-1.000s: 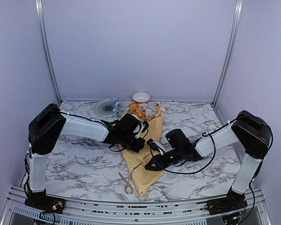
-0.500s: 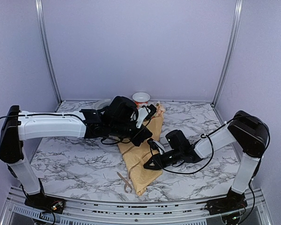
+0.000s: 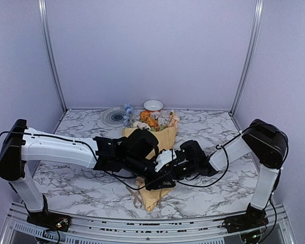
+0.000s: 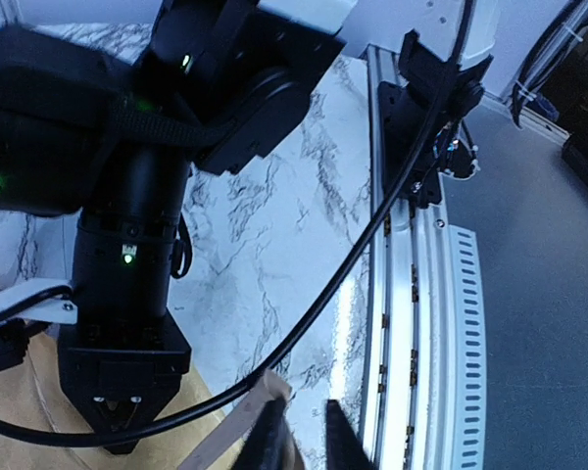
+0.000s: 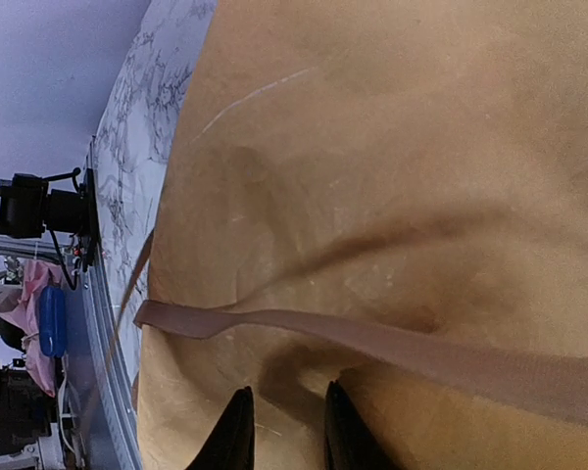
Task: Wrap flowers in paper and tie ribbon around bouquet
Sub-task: Cross the ribbon over the folded bouquet.
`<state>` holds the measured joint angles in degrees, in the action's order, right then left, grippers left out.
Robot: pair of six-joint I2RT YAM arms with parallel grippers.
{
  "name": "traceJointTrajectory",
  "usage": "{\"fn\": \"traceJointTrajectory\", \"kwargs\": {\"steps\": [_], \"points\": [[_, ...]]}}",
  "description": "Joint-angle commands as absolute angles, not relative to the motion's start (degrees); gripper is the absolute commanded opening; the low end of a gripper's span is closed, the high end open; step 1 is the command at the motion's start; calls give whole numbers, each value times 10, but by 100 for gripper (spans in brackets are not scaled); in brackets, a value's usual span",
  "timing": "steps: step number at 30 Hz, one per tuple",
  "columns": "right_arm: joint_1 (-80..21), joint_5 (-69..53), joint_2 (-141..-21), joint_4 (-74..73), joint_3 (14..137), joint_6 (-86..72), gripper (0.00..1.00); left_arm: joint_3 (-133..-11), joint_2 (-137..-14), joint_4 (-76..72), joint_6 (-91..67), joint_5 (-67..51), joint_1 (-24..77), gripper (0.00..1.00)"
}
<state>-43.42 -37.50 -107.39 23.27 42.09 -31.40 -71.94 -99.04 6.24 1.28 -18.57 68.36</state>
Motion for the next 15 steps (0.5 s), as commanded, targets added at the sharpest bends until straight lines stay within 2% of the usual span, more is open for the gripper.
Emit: {"fn": "traceJointTrajectory", "kwargs": {"steps": [1, 3, 5, 12, 15], "points": [[-431, -353, -1098, 181, 420, -318, 25, -729, -1022, 75, 51, -163, 681, 44], [-431, -352, -1096, 180, 419, -318, 25, -719, -1009, 64, 70, -139, 681, 59], [-432, -351, -1094, 179, 419, -318, 25, -707, -995, 61, 99, -132, 677, 69], [-431, -352, -1092, 176, 424, -317, 24, -649, -955, 50, 88, -185, 584, 69], [-431, -354, -1092, 176, 426, -316, 24, -622, -964, 58, 115, -149, 565, 71]]}}
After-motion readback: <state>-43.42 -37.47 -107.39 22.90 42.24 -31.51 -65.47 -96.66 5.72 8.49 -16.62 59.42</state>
